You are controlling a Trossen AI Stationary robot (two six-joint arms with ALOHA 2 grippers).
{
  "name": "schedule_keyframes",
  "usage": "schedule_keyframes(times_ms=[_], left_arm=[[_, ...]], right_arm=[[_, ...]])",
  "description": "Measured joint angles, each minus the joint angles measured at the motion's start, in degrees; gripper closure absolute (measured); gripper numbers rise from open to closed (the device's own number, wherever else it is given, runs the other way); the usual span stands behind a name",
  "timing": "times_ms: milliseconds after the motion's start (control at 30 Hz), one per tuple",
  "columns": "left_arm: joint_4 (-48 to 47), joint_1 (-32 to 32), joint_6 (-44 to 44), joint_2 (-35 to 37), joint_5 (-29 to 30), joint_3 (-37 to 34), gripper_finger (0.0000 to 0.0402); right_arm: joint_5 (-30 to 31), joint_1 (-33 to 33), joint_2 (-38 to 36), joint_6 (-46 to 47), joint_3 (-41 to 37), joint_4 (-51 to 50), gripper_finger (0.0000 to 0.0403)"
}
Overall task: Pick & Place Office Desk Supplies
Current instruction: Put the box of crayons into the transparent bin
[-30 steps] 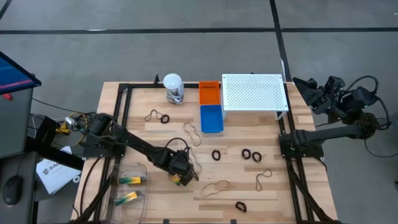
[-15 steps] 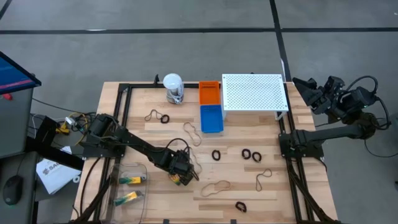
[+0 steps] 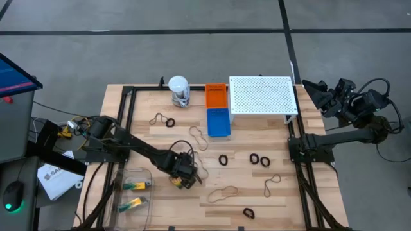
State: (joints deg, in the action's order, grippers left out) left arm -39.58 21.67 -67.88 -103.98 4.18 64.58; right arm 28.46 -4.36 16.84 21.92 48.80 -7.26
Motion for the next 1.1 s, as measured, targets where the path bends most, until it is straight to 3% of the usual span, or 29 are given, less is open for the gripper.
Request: schedule_keyframes(times_ms=[433,633,867,1100], left_arm=[[-11.8,-3.3,16.5,13.8,0.1,0.0,0.0101],[-21.3,-1.6,17.9,23.1,-0.9,0.1,0.0100],[-26.6,8.6,7.2,30.7,-2.1,0.1,0.0102],[-30.4,21.7,-6.3,31.7,-2.0,0.2,0.0102]], right_arm=[[2.0,0.0,0.0,-1.5,0.0,0.0,0.0179],[3.2,0.0,0.0,-2.6,0.0,0.1,0.0179],[5.0,0.0,0.0,-4.8,0.0,0.2,0.0179],[6.0,0.0,0.0,-5.5,0.0,0.2,0.0179]])
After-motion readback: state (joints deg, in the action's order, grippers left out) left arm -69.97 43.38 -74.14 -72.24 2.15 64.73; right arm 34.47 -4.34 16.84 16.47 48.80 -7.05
